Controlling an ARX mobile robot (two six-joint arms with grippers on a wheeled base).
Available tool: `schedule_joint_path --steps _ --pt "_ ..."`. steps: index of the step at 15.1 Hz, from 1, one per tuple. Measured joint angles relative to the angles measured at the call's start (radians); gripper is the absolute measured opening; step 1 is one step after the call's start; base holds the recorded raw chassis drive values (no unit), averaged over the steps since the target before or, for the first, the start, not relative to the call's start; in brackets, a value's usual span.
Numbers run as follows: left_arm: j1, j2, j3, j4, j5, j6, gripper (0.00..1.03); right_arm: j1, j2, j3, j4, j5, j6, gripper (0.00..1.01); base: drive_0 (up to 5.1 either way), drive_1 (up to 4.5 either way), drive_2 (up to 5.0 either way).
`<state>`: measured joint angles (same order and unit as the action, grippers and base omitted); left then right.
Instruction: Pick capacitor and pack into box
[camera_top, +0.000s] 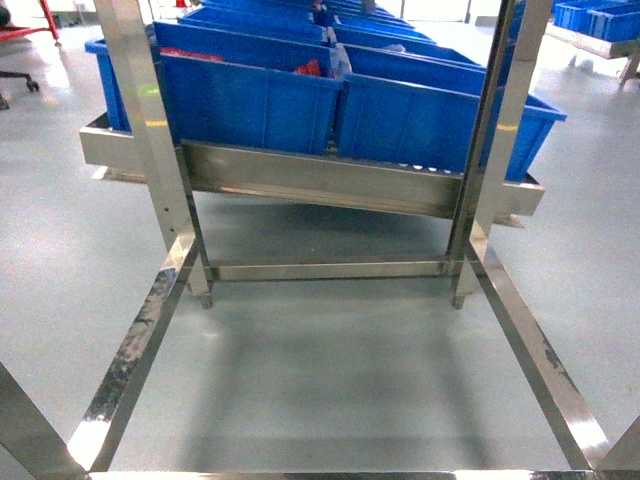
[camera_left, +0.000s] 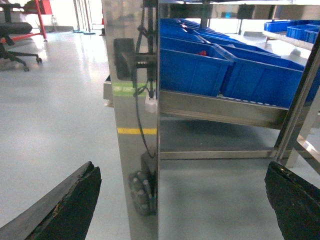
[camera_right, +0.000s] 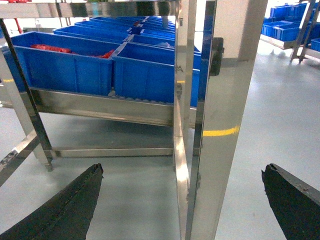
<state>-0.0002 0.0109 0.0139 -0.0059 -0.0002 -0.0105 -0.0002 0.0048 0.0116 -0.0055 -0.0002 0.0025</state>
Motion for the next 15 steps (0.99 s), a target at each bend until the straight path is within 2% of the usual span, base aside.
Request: schedule_joint_path --steps 15 --pt "0.0 0.0 0.0 -0.002 0.0 0.0 0.98 0.0 0.0 0.0 -0.001 0.0 0.0 0.98 0.0 0.0 0.0"
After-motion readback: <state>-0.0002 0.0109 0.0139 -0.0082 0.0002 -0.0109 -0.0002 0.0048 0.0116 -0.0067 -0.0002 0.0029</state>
